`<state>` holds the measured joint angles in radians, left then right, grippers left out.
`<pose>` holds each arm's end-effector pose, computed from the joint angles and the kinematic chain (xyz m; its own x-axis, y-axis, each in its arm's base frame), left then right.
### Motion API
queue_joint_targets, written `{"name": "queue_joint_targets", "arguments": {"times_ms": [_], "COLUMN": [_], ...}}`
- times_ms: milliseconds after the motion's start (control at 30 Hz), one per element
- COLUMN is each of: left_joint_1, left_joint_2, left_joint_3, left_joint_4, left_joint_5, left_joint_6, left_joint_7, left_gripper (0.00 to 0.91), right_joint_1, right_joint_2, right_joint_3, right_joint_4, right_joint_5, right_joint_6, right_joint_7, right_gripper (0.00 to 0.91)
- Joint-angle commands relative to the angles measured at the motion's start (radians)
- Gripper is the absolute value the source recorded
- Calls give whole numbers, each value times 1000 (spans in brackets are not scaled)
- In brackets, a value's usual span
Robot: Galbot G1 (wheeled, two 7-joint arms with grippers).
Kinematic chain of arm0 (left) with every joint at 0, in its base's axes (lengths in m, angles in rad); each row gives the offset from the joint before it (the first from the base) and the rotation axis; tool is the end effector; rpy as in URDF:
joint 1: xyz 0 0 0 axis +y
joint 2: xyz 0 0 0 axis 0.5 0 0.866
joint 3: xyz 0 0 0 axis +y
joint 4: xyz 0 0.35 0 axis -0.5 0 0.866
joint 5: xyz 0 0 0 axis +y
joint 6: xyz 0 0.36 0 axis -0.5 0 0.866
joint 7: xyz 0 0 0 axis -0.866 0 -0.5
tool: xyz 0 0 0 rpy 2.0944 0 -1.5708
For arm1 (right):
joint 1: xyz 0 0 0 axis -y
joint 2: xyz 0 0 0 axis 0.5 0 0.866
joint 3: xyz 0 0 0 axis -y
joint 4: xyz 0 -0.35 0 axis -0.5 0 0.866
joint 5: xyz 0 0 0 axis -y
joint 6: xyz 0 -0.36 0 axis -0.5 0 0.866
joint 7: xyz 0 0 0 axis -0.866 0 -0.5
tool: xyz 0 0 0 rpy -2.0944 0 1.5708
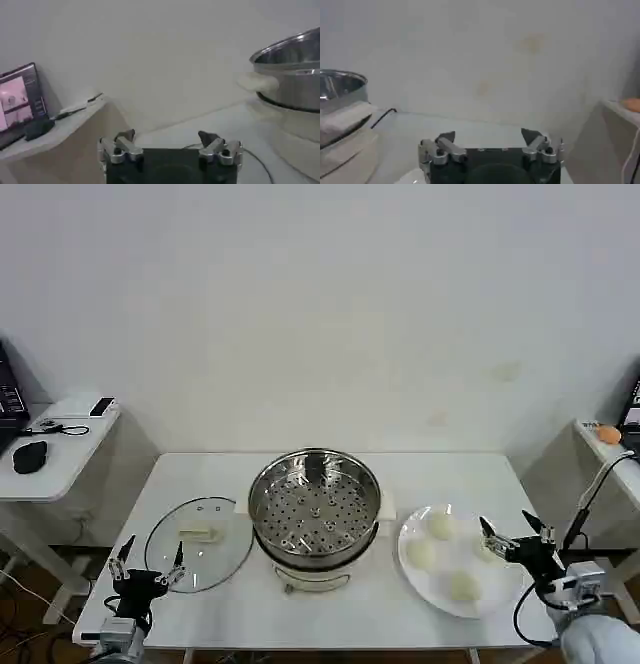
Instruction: Take steamed baozi put them in steamer then cover it.
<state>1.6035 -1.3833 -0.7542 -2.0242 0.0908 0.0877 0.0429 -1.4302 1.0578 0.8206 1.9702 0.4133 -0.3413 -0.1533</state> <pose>0.1751 0.1085 -0.3151 -0.9808 -0.1106 0.1607 -0.0473 0.9340 0.3541 0.2436 -0.1876 -0.2440 -0.9670 -0.0529 0.2491 -0.0871 0.9879 -0.1283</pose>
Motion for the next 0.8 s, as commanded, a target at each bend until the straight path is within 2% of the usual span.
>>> {"name": "queue_joint_targets", "arguments": {"times_ms": [33, 100, 133, 233, 267, 300, 400, 433, 533, 567, 633, 733, 800], "left_joint_1": [0, 0, 0, -1, 0, 0, 1, 1, 0, -1, 0, 2, 0], "left_joint_2": [0, -3, -4, -6, -4, -4, -3, -4, -4, -3, -2, 7, 10], "left_joint_3": [1, 1, 1, -2, -3, -4, -6, -6, -5, -5, -4, -3, -3], "left_joint_4": [-4, -7, -9, -14, -16, -17, -20, -21, -20, -20, -22, -28, -30], "left_joint_5": [0, 4, 8, 7, 7, 7, 7, 8, 9, 10, 12, 12, 11], "left_joint_6": [3, 3, 3, 3, 3, 3, 3, 3, 3, 3, 3, 3, 3], "left_joint_7": [2, 5, 7, 6, 7, 8, 12, 14, 17, 18, 20, 27, 32], "left_gripper": [907, 907, 907, 907, 907, 907, 907, 907, 907, 907, 907, 907, 907], "right_joint_1": [75, 150, 168, 273, 308, 342, 416, 450, 542, 588, 673, 802, 899], "right_joint_2": [-51, -117, -134, -229, -263, -291, -360, -385, -413, -414, -420, -444, -465], "right_joint_3": [2, -10, -12, -42, -50, -64, -110, -137, -208, -223, -265, -379, -510], "right_joint_4": [-22, -47, -55, -93, -112, -133, -188, -210, -266, -287, -338, -412, -463], "right_joint_5": [-2, -7, -22, -125, -157, -192, -256, -294, -401, -439, -512, -602, -622], "right_joint_6": [-16, -62, -77, -173, -198, -196, -182, -174, -118, -99, -16, 37, 58], "right_joint_7": [-2, -58, -66, -226, -303, -338, -501, -590, -770, -872, -1018, -1077, -1108], "right_gripper": [907, 907, 907, 907, 907, 907, 907, 907, 907, 907, 907, 907, 907]}}
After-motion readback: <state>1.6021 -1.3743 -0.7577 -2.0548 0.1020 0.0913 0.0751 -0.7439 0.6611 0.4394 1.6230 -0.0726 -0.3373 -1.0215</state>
